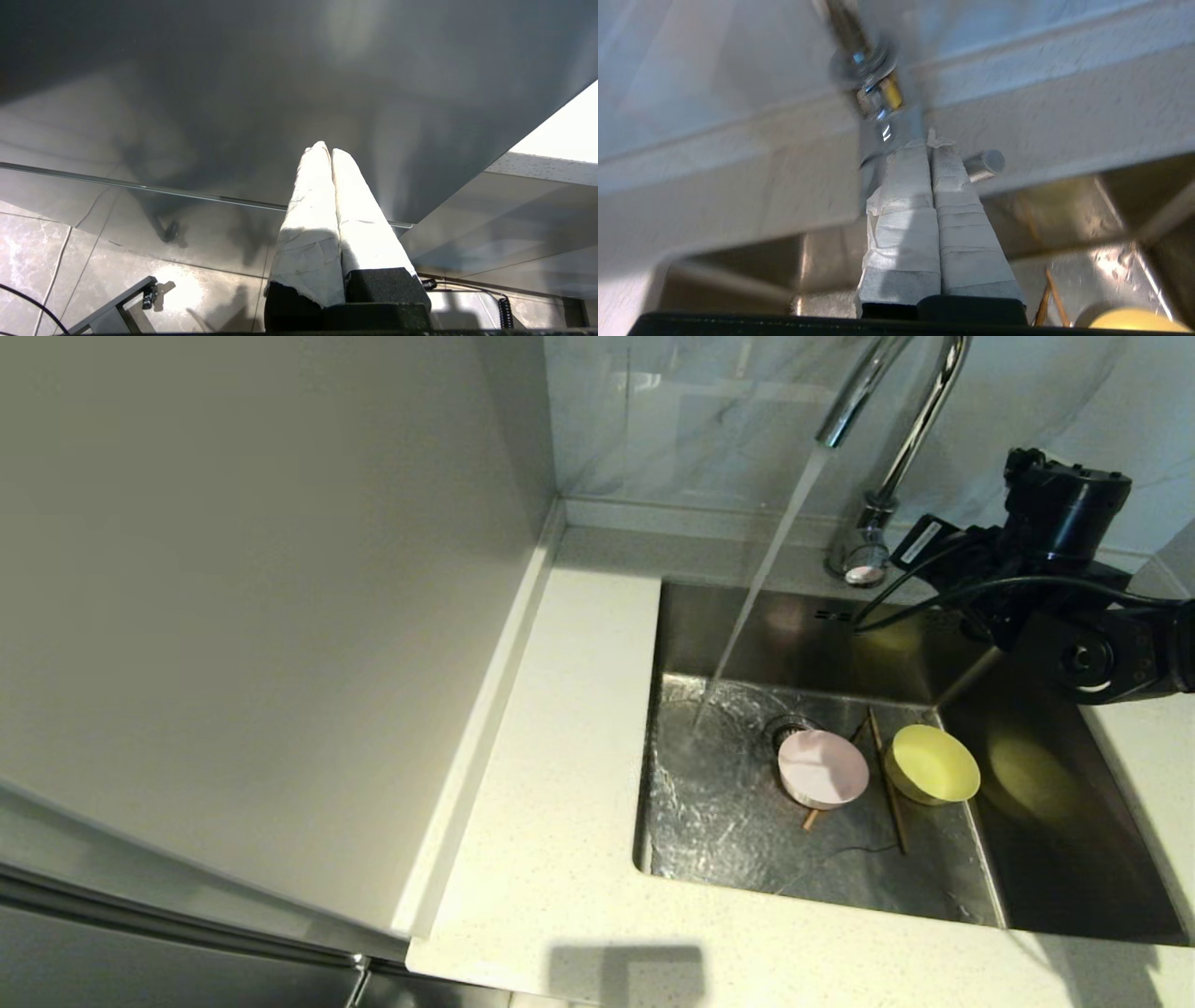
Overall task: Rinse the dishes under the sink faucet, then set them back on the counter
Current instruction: Turn off the faucet
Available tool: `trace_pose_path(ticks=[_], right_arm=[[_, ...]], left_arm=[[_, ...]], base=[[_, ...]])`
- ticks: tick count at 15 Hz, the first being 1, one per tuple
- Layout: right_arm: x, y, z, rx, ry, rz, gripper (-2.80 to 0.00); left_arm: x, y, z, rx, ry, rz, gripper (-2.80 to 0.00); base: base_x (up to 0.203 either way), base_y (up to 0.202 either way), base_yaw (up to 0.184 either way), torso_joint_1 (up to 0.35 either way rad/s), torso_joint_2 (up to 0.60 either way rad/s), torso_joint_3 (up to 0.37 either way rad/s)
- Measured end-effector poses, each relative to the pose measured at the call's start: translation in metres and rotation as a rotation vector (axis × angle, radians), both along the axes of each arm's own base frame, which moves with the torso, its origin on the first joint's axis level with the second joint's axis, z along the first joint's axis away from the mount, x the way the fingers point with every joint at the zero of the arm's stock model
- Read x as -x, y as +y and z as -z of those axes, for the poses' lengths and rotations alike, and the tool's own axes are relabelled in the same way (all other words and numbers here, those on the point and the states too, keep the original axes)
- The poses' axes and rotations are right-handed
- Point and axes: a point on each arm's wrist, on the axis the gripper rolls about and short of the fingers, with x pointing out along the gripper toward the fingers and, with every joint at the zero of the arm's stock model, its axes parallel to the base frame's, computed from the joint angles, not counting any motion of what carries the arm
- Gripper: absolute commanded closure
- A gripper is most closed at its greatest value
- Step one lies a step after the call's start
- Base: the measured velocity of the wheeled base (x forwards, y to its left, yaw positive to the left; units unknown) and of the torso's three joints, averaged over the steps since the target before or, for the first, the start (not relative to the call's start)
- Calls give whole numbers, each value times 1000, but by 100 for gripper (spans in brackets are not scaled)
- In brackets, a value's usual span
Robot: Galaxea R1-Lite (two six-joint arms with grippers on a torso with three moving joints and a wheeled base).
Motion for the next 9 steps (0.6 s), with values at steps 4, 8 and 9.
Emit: trace_pose_path(ticks=[4,8,9], right_arm=[[-10,-4,-2,-1,-20,6,0],[-16,-6,-5,-2,-41,-3,0],[-14,-7,-8,-4,-45,-1,0]], left_arm=[[0,0,0,0,0,0,0],[0,0,0,0,0,0,0],[0,0,0,0,0,0,0]], base=[[0,0,0,0,0,0],[0,0,0,0,0,0],[0,0,0,0,0,0]])
